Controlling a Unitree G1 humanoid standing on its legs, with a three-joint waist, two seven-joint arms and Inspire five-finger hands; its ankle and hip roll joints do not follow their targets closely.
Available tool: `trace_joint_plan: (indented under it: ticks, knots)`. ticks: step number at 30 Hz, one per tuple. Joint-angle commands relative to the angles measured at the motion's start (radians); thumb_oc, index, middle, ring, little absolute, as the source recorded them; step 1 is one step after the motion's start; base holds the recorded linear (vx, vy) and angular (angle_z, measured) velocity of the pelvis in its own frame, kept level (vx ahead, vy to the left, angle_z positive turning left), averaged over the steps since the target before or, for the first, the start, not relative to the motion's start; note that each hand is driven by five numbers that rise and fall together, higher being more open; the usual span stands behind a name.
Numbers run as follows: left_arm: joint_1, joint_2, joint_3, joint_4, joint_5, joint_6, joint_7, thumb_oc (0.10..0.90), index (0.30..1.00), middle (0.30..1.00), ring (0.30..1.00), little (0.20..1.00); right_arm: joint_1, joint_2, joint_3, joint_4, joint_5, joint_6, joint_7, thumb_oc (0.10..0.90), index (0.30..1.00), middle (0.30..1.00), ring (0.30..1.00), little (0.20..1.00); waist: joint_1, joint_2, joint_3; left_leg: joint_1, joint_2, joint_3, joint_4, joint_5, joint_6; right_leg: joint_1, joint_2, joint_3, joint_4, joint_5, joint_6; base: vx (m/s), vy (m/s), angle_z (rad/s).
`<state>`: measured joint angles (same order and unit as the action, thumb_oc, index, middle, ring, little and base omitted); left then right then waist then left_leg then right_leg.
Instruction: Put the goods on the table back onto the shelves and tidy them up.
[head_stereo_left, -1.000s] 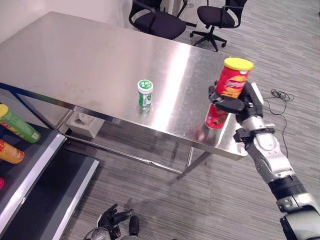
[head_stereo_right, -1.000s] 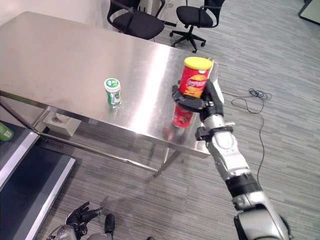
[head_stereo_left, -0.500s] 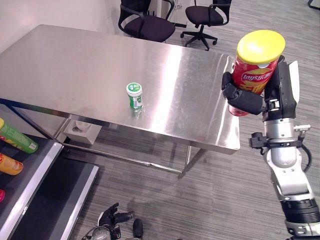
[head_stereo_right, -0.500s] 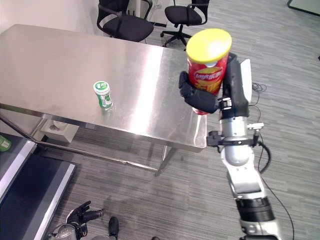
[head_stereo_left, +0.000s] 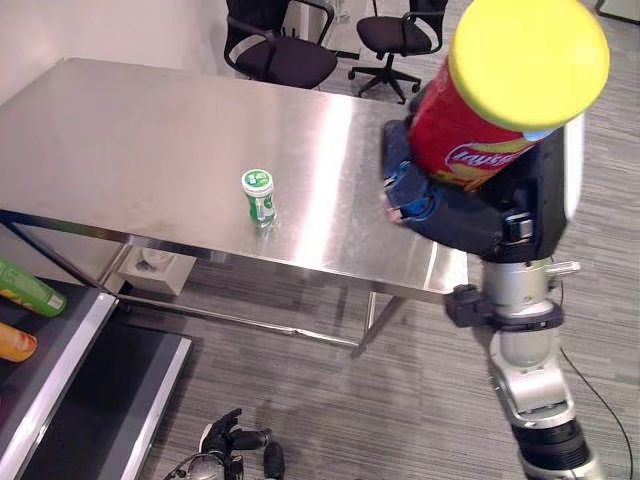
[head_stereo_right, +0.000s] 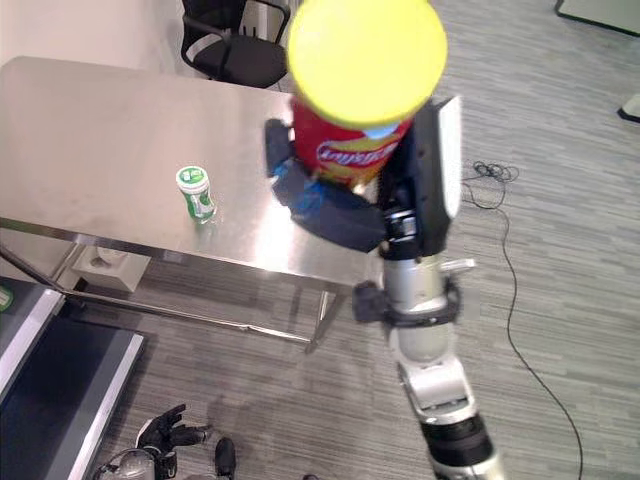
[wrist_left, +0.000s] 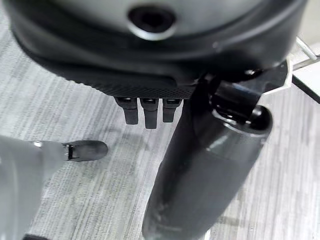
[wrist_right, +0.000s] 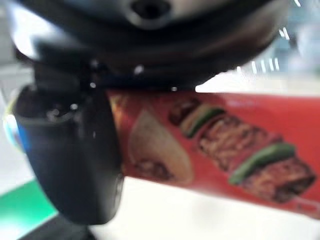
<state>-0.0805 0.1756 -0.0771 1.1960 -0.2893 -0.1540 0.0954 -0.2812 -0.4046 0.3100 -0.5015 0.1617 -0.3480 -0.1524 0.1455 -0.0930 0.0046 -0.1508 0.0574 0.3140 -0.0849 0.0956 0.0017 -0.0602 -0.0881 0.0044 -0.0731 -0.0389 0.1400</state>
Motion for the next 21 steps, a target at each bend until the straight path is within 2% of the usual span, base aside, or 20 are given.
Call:
trace_joint_plan:
  ticks: [1,3,4,7,10,12,14,15,17,20,21]
  knots:
    - [-0.068,0.040,-0.007,0.012,0.045,-0.058,0.023,0.800,0.900,0.900,0.900,0.900,-0.080,0.048,-0.039,-0.132,0.102,-0.101,0.045,0.400,0.300,0.300,0.300,0.300,0.011,-0.043,0.019,0.053,0.081,-0.036,0.049,-0.079,-0.060,0.005,-0.035,0.011,0.090,0.041,0.025,-0.05,-0.078,0.11]
    - [-0.070,0.045,-0.038,-0.002,0.061,-0.062,0.031,0.800,0.900,0.900,0.900,0.900,-0.114,0.073,0.087,-0.107,0.151,-0.079,0.082,0.400,0.300,0.300,0.300,0.300,0.025,-0.036,0.046,0.048,0.095,-0.057,0.072,-0.074,-0.062,0.005,-0.022,0.007,0.134,0.002,0.009,-0.06,-0.091,0.20]
    - [-0.071,0.045,-0.037,-0.002,0.061,-0.062,0.031,0.800,0.900,0.900,0.900,0.900,-0.116,0.073,0.088,-0.105,0.151,-0.080,0.082,0.400,0.300,0.300,0.300,0.300,0.024,-0.036,0.044,0.043,0.096,-0.058,0.072,-0.071,-0.062,0.001,-0.021,0.007,0.134,0.005,0.008,-0.05,-0.083,0.18]
    - [-0.102,0.029,-0.089,-0.020,0.063,-0.068,0.055,0.800,0.900,0.900,0.900,0.900,-0.182,0.121,0.214,-0.056,0.185,-0.049,0.113,0.400,0.300,0.300,0.300,0.300,0.040,-0.033,0.073,0.016,0.112,-0.089,0.080,-0.041,-0.068,-0.008,-0.002,-0.009,0.165,-0.036,-0.009,-0.11,-0.109,0.27]
    - [-0.129,0.012,-0.139,-0.059,0.048,-0.069,0.075,0.800,0.900,0.900,0.900,0.900,-0.222,0.120,0.310,0.059,0.174,-0.007,0.115,0.400,0.300,0.300,0.300,0.300,0.065,-0.026,0.120,-0.084,0.121,-0.132,0.063,0.057,-0.090,-0.039,0.009,-0.060,0.177,-0.038,-0.023,-0.20,-0.148,0.60]
    - [-0.117,-0.003,-0.140,-0.083,-0.005,-0.075,0.079,0.800,0.900,0.900,0.900,0.900,-0.192,0.086,0.306,0.090,0.122,0.013,0.083,0.400,0.300,0.300,0.300,0.300,0.058,-0.025,0.122,-0.095,0.119,-0.061,0.040,0.049,-0.085,-0.064,-0.020,-0.132,0.175,-0.031,-0.019,-0.14,-0.031,1.13]
    - [-0.071,-0.024,-0.121,-0.091,-0.061,-0.075,0.076,0.800,0.900,0.900,0.900,0.900,-0.115,0.055,0.288,0.089,0.013,0.051,0.037,0.400,0.300,0.300,0.300,0.300,0.030,-0.018,0.099,-0.057,0.130,-0.010,0.071,-0.004,-0.094,-0.071,-0.068,-0.222,0.129,0.015,-0.002,-0.06,0.098,1.86]
    - [-0.070,-0.025,-0.121,-0.091,-0.061,-0.075,0.077,0.800,0.900,0.900,0.900,0.900,-0.113,0.054,0.288,0.088,0.012,0.052,0.037,0.400,0.300,0.300,0.300,0.300,0.029,-0.017,0.098,-0.057,0.130,-0.011,0.073,-0.005,-0.094,-0.069,-0.068,-0.224,0.127,0.016,-0.002,-0.06,0.130,1.59]
    - [-0.080,-0.045,-0.132,-0.075,-0.023,-0.060,0.086,0.800,0.900,0.900,0.900,0.900,-0.074,0.027,0.262,0.088,-0.070,0.071,0.007,0.400,0.300,0.300,0.300,0.300,-0.002,-0.010,0.096,0.018,0.160,0.021,0.116,-0.059,-0.118,-0.093,-0.101,-0.264,0.103,0.043,-0.001,-0.13,0.191,0.95]
    - [-0.099,-0.050,-0.153,-0.064,0.029,-0.048,0.093,0.800,0.900,0.900,0.900,0.900,-0.056,0.022,0.251,0.100,-0.119,0.085,-0.013,0.400,0.300,0.300,0.300,0.300,-0.025,0.005,0.087,0.083,0.198,0.053,0.115,-0.040,-0.139,-0.108,-0.112,-0.289,0.094,0.057,-0.003,-0.02,0.192,0.30]
    - [-0.111,-0.048,-0.179,-0.056,0.098,-0.035,0.097,0.800,0.900,0.900,0.900,0.900,-0.035,0.014,0.240,0.115,-0.141,0.094,-0.022,0.400,0.300,0.300,0.300,0.300,-0.045,0.024,0.077,0.136,0.246,0.068,0.115,-0.001,-0.174,-0.114,-0.128,-0.293,0.094,0.055,0.010,0.07,0.285,-0.01]
